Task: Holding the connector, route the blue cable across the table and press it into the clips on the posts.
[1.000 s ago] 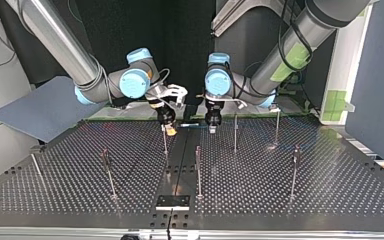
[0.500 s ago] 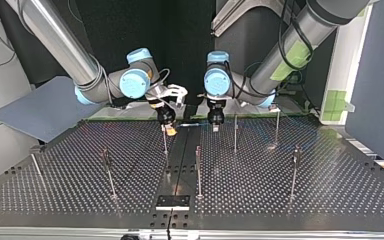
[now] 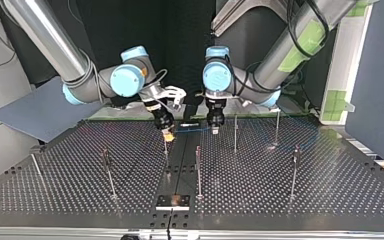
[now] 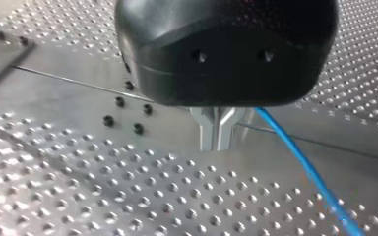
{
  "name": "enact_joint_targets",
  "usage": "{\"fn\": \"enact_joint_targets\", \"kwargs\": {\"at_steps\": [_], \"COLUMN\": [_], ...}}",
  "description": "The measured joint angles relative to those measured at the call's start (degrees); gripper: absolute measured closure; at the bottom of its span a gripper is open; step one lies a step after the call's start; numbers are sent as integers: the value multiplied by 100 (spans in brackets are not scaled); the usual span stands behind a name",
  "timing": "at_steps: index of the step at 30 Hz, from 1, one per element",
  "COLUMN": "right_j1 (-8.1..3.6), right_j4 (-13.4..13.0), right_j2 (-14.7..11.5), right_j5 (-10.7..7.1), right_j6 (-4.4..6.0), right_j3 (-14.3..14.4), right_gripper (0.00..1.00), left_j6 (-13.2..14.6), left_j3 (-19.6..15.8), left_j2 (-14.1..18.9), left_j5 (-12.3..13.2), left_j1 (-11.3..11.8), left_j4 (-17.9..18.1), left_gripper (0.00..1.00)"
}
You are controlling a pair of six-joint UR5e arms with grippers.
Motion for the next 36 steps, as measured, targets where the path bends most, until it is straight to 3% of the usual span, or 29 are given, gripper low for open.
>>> {"fn": "enact_joint_targets", "kwargs": {"at_steps": [13, 14, 20, 28, 29, 36], "right_j1": [17, 19, 34, 35, 35, 32], "right_j4": [228, 233, 248, 256, 256, 256], "right_j2": [-616, -630, -685, -721, -726, -815], "right_j5": [19, 19, 16, 18, 18, 24], "right_j6": [69, 70, 72, 72, 72, 72], "right_j3": [4, 4, 5, 5, 5, 3], "right_gripper": [100, 100, 100, 100, 100, 100], "left_j6": [84, 88, 83, 67, 65, 71], "left_j3": [-117, -117, -117, -117, -116, -116], "left_j2": [668, 724, 933, 992, 995, 997], "left_j5": [-12, -9, -10, -11, -13, -24], "left_j1": [-51, -52, -58, -60, -60, -56], "left_j4": [-44, -44, -46, -51, -52, -54], "left_gripper": [100, 95, 88, 88, 100, 100]}}
